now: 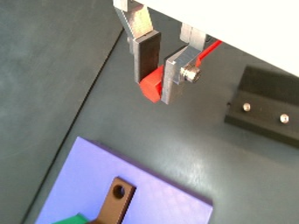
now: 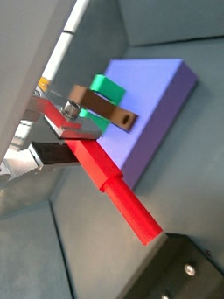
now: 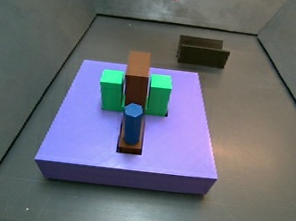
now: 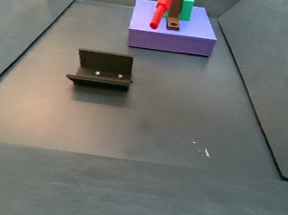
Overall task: Pick up the red object. Move up. Place the red object on the fixture. Regrasp the red object. Move to above the board. Insert the red object.
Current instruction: Place the red object on the fixture.
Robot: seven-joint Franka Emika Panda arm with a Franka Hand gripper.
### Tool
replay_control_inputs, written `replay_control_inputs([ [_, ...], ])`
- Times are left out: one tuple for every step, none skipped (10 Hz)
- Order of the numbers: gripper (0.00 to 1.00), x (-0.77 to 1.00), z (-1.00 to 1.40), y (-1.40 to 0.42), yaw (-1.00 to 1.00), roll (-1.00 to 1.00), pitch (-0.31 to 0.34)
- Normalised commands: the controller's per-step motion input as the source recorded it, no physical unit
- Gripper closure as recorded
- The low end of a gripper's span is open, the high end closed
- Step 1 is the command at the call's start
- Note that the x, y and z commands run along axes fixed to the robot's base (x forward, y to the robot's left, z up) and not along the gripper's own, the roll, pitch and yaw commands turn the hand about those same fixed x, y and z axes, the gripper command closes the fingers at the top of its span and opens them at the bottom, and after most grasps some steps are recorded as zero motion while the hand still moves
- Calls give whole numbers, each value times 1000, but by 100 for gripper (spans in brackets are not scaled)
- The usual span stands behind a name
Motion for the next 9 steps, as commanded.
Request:
replay_control_inputs([
  [100, 586, 9, 111, -123, -986, 277],
  [100, 577, 0, 123, -111, -997, 280],
  [100, 614, 0, 146, -91, -909, 294],
  [100, 649, -89, 251, -80, -740, 317],
  [100, 566, -151, 277, 131, -474, 337],
  [100, 489, -140, 166, 369, -89, 260],
  [100, 437, -140, 123, 457, 0, 200],
  [100, 443, -146, 134, 400, -131, 211],
  [100, 166, -123, 77, 80, -114, 23],
])
